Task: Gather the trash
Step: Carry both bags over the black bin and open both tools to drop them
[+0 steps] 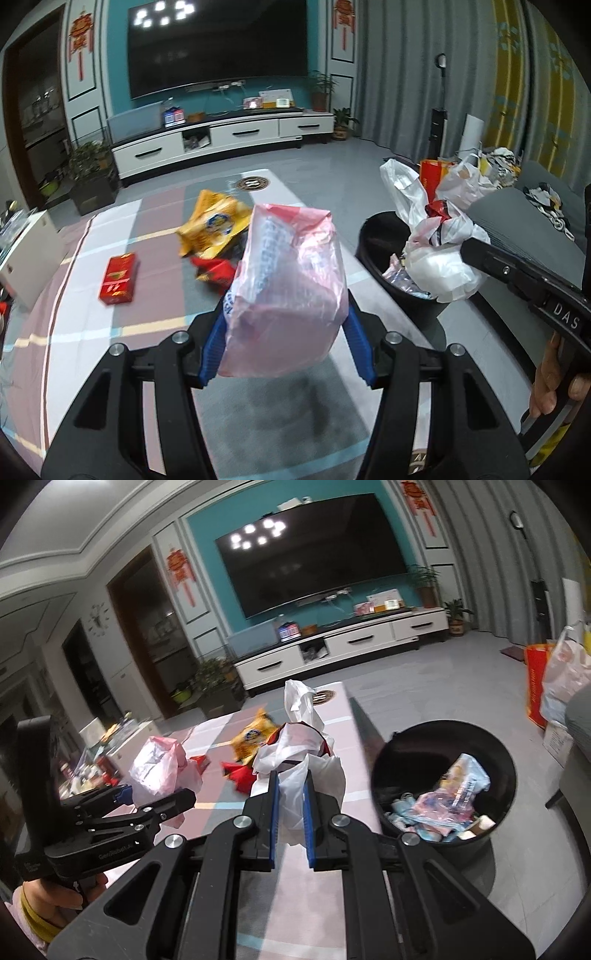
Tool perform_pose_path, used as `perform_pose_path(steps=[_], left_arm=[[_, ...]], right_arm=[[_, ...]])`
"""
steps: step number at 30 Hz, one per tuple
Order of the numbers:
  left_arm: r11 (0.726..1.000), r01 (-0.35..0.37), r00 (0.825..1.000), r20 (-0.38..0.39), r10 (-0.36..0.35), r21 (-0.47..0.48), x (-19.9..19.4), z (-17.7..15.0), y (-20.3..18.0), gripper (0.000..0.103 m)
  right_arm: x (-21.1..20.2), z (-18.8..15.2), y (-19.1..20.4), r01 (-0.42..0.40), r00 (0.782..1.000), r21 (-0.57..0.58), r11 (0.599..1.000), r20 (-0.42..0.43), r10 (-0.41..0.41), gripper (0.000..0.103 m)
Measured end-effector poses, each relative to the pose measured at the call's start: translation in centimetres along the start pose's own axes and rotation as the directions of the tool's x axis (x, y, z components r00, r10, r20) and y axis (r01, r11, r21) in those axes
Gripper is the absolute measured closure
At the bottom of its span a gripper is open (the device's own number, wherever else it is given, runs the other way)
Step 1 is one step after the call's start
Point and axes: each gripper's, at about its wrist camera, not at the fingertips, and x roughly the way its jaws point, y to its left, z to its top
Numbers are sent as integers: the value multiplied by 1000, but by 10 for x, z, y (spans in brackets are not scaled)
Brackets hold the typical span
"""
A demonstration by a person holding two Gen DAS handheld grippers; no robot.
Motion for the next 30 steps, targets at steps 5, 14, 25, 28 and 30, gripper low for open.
perform_pose_path(steps=[5,14,25,28,30], left_arm=[[998,45,999,-11,-45,35,23,16,-26,45],[989,115,993,-46,-111,92,72,35,-76,45],[976,176,979,-127,-159,131,148,47,-121,45],[973,178,975,-159,-154,145,168,47,-134,45],[972,180,973,-170,-154,153,177,45,-139,42]], right_arm=[[-4,2,-26,91,996,46,995,10,-92,91],[-2,-2,-69,239,971,94,967,-4,-240,91],[17,-9,-117,320,947,155,935,-84,-310,91],[28,-10,-129,328,943,182,927,-120,-311,91],[35,-12,-134,337,939,191,922,-140,-314,91]])
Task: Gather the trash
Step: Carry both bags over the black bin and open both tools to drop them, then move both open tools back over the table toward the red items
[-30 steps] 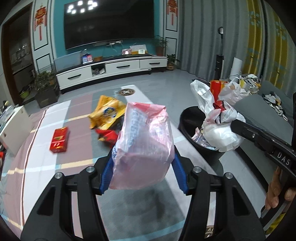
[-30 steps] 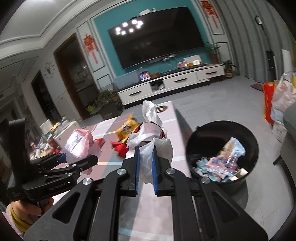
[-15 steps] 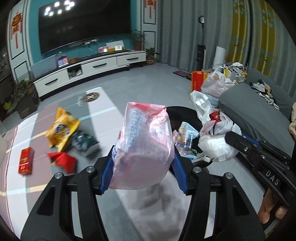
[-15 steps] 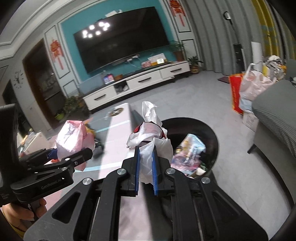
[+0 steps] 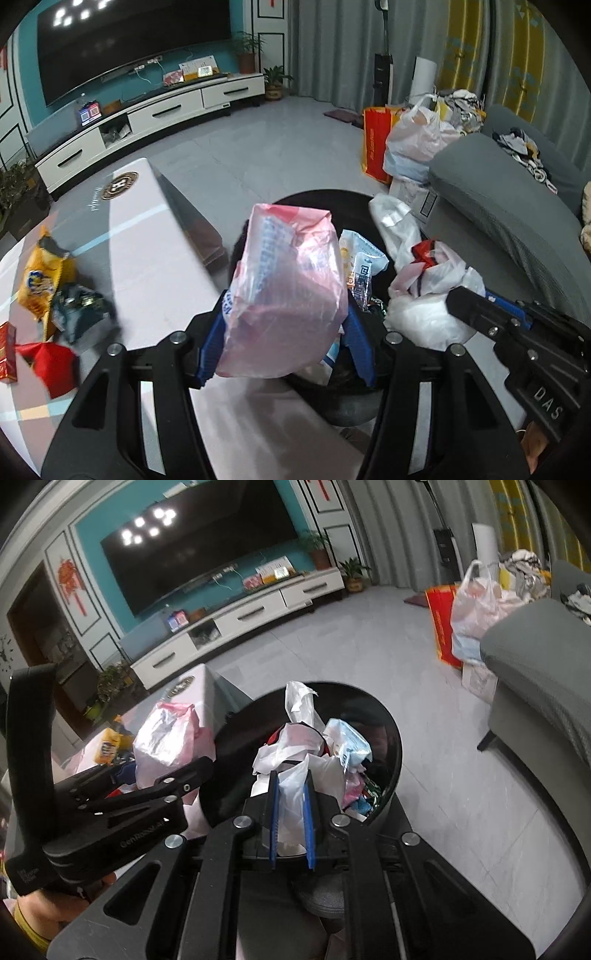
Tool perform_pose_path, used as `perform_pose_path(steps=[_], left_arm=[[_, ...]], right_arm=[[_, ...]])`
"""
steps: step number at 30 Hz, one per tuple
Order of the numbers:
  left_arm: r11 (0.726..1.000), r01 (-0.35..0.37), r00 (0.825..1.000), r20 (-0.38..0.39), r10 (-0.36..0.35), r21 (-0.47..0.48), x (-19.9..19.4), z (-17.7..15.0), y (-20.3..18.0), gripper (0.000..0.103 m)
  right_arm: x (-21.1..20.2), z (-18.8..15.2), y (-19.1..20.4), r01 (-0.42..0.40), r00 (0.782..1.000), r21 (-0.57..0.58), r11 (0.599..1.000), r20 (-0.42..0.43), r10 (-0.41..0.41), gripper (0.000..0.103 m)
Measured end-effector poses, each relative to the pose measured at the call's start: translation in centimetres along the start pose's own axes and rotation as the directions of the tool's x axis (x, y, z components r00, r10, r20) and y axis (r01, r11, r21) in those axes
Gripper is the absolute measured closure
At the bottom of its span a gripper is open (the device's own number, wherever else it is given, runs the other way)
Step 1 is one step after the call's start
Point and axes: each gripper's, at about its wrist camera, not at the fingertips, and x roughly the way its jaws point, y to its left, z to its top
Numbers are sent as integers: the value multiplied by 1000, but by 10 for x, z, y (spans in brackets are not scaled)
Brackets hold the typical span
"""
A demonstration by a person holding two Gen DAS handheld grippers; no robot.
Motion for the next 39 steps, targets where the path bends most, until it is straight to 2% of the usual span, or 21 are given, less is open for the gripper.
perform_pose_path(steps=[8,14,16,19,21,24,27,31,35,39], left_arm=[[1000,-16,1000,-27,16,13,18,-1,-4,41],[999,-24,1000,-12,24,22,13,0,-3,30],[999,-23,1000,-5,23,23,10,0,-2,27],[1000,-6,1000,20,6,16,0,0,1,19],[1000,-6,999,39,6,20,-9,-2,2,18],[999,-28,997,75,26,24,-24,-6,5,15],[999,-47,994,101,46,4,-38,-11,15,7],[996,-92,985,144,93,-11,-61,-24,30,4],[991,-115,981,147,123,-67,-82,-46,53,3],[979,-143,981,112,160,-147,-97,-67,84,3]], right_arm=[[13,-3,2,15,1000,-5,1000,-26,-15,90],[17,0,2,27,999,5,1000,-32,-27,84],[17,0,2,35,999,8,999,-31,-35,76],[15,1,2,37,999,9,999,-21,-37,71],[11,1,5,47,999,-3,999,-8,-47,67],[5,1,10,53,999,-20,998,12,-53,61],[-5,2,15,62,997,-26,998,45,-60,49],[-20,-1,28,78,993,-55,995,93,-73,35],[-30,-4,46,96,990,-99,991,114,-84,30],[-36,-7,62,80,991,-124,989,120,-65,25]])
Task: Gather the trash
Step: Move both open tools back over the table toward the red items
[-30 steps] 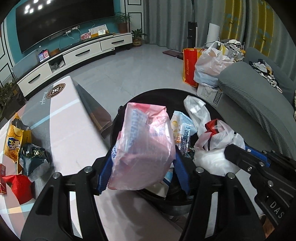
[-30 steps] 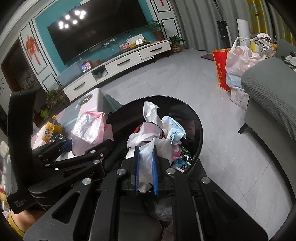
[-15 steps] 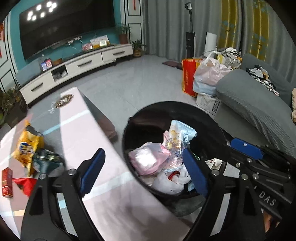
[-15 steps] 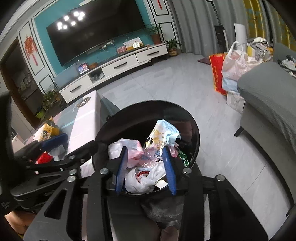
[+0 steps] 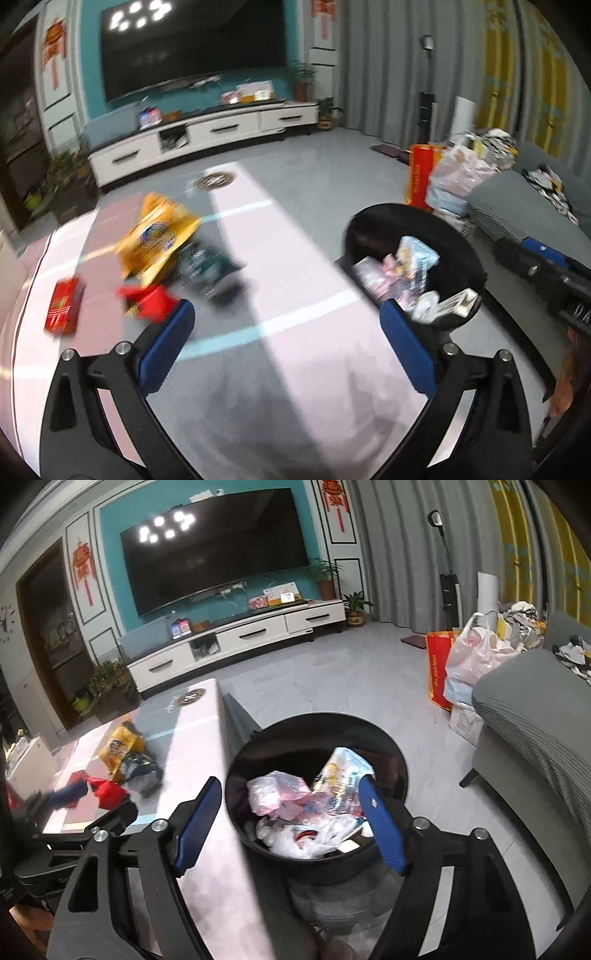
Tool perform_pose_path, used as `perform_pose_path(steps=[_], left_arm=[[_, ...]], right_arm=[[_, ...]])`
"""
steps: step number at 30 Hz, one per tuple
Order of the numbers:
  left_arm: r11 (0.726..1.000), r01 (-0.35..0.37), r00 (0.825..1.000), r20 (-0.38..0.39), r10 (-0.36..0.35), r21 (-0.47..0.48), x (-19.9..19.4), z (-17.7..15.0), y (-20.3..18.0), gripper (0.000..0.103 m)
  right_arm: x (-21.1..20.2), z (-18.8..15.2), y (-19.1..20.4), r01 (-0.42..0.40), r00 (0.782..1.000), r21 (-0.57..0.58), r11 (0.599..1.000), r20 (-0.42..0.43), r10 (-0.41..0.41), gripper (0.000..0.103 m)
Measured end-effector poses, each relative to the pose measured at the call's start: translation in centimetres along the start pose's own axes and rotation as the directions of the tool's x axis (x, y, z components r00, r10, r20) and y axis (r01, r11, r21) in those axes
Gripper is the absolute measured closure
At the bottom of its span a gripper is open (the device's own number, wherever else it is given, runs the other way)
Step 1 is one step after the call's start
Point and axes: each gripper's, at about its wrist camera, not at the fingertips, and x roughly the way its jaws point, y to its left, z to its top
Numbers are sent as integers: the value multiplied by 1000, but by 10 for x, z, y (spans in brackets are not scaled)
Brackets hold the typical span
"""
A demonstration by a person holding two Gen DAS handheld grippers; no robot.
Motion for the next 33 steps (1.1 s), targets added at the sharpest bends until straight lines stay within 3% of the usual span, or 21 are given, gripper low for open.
perform_pose_path(steps=[11,15,21,29,33], left_arm=[[986,-91,995,-49,85,-138,-44,-46,87,3],[965,-158,985,-96,141,-211,-53,-72,129,3],[918,-199,978,-135,161,-345,-60,-102,182,3],[882,-212,975,-148,164,-422,-63,-118,218,3],[880,-213,976,-141,167,-425,-58,-110,228,3]], right_arm=[[6,-10,57,-71,997,-94,993,-49,66,24],[14,-17,85,-90,994,-155,984,-82,78,24],[20,-29,122,-143,987,-243,959,-111,119,24],[40,-43,172,-204,971,-298,933,-181,154,24],[48,-48,198,-242,962,-322,915,-205,182,24]])
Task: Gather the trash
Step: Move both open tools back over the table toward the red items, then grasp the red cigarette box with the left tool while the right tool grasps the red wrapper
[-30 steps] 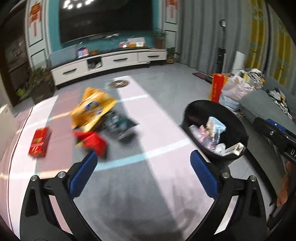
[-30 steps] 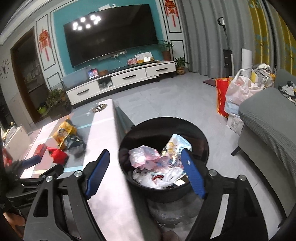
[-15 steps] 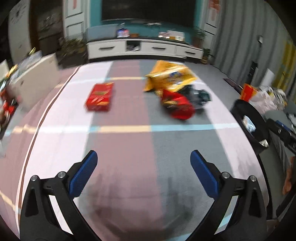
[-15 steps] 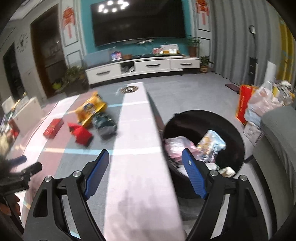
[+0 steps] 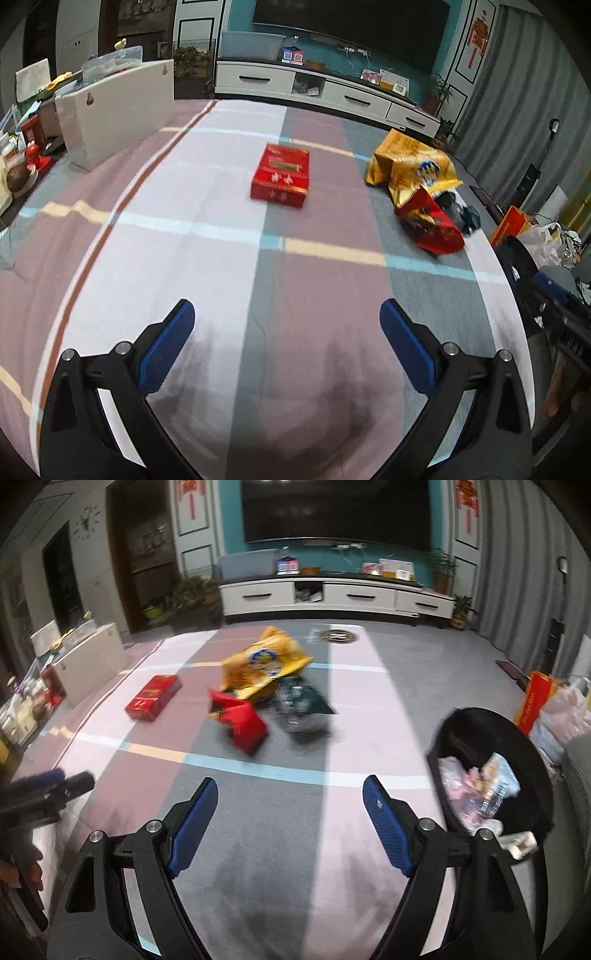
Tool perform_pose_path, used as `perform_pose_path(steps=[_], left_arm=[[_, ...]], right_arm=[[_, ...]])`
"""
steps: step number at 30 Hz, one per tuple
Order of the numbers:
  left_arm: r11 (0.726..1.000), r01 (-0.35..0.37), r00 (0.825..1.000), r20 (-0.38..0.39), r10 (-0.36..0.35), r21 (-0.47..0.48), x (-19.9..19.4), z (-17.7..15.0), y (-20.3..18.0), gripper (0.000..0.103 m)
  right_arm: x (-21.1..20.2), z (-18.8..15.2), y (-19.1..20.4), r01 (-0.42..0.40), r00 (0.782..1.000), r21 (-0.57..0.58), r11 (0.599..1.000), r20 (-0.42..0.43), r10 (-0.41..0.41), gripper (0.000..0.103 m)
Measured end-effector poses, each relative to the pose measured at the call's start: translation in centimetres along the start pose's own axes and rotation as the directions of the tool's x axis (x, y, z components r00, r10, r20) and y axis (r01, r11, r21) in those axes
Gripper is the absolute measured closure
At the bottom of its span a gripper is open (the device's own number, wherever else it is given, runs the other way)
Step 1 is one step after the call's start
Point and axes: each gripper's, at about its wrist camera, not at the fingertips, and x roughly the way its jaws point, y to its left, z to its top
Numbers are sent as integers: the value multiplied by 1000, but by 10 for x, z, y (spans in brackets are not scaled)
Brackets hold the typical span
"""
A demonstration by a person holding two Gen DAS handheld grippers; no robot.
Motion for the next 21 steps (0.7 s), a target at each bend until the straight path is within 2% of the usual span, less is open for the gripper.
perform_pose_path(steps=[2,4,10,13,15,18,21], left_arm=[[1000,-16,1000,-4,16,-15,7,8,4,3],[999,7,1000,-6,-7,-43,14,18,9,3],[999,-38,999,-1,38,-7,42,47,13,3],[999,-49,999,-1,49,12,57,57,13,3],[998,-51,999,2,51,28,66,63,11,3],[998,-16,1000,-7,17,54,81,75,4,3],[994,-34,999,-4,35,104,96,82,-5,3]], right_arm=[[8,4,14,-7,1000,-19,1000,-5,7,24],[15,8,24,-14,1000,-35,999,-9,14,24],[40,26,46,-37,999,-75,997,1,38,24],[54,35,46,-38,999,-51,998,-13,37,24],[62,40,46,-33,999,-35,999,-21,33,27],[74,46,56,-6,1000,-92,996,-25,4,33],[86,48,61,6,999,-129,992,-34,-11,40]])
